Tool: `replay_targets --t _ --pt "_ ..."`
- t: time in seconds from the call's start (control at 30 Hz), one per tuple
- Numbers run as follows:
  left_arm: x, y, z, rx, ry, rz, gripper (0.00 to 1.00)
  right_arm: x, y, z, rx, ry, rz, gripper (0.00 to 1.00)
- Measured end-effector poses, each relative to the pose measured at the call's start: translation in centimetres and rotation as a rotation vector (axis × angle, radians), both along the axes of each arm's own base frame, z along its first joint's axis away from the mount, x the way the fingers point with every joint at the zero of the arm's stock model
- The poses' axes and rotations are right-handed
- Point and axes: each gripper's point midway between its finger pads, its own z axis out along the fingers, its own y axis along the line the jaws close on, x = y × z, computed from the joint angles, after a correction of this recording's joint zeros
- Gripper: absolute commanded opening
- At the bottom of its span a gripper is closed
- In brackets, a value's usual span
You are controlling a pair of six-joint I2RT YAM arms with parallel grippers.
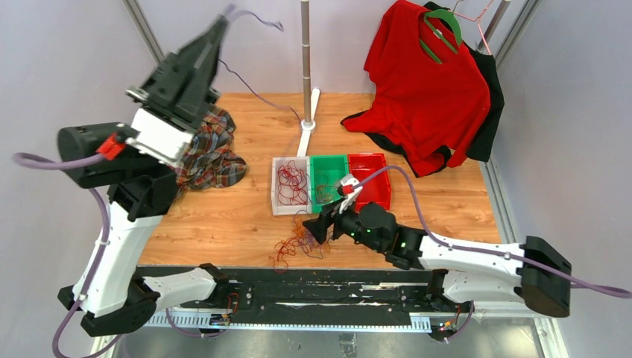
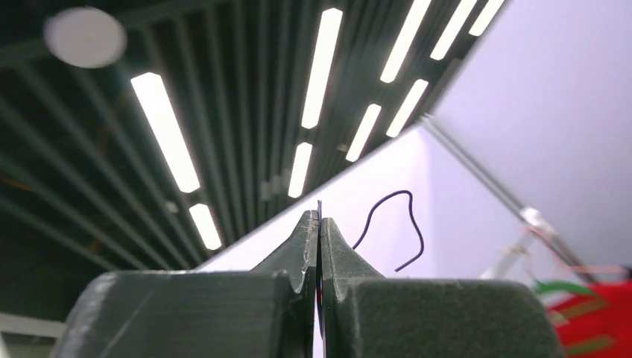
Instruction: Untangle the cables
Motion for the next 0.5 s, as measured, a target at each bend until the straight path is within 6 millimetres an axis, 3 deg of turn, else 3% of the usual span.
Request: replay_targets --t 0.07,0.23,0.37,0.5 --pt "0.9 -1.7 -2.4 0.073 0.049 -0.042 0.00 0.2 -0.8 1.6 0.014 -0.033 -0.010 0.76" --pt "3.8 -6.1 -8.9 0.226 0.190 -0.142 0.00 2.3 -3.8 3.0 0.018 -0.069 -0.132 0.74" --pt "6.5 -10.5 -14.9 0.339 0.328 -0.215 0.00 4.7 -7.4 4.1 0.040 -0.103 -0.308 0.73" --pt "8.4 -14.4 -19.5 0.428 0.424 -0.268 0.00 6.6 -10.8 4.9 0.057 -0.127 -0.466 0.73"
